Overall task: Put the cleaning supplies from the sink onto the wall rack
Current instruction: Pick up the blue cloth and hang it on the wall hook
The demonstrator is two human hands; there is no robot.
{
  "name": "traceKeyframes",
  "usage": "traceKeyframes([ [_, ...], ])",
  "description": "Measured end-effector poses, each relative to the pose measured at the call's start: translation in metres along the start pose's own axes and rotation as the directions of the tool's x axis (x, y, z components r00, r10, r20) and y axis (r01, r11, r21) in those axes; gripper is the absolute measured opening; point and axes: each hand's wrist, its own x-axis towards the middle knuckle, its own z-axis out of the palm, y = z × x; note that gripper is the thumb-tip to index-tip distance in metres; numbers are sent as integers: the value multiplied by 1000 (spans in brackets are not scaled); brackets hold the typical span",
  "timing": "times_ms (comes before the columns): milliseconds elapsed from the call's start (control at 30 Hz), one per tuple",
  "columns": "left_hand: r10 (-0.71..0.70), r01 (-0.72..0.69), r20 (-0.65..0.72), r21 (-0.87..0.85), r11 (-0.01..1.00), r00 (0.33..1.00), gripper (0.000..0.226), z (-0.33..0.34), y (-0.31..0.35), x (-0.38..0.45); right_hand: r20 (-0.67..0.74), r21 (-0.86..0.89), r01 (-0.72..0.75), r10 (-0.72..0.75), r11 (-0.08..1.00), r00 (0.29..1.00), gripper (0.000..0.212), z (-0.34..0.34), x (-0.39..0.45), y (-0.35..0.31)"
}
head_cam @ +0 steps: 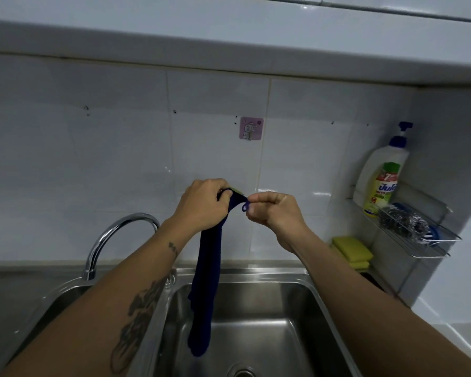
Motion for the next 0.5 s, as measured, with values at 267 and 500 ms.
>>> traceKeyframes([
  [267,45,-48,62,52,997,997,26,-2,-3,6,-140,-394,243,-319,886,937,8,4,9,4],
  [500,73,-86,133,97,992,988,30,1,-3,22,-187,-160,211,-239,964,953,9,-5,34,-22],
])
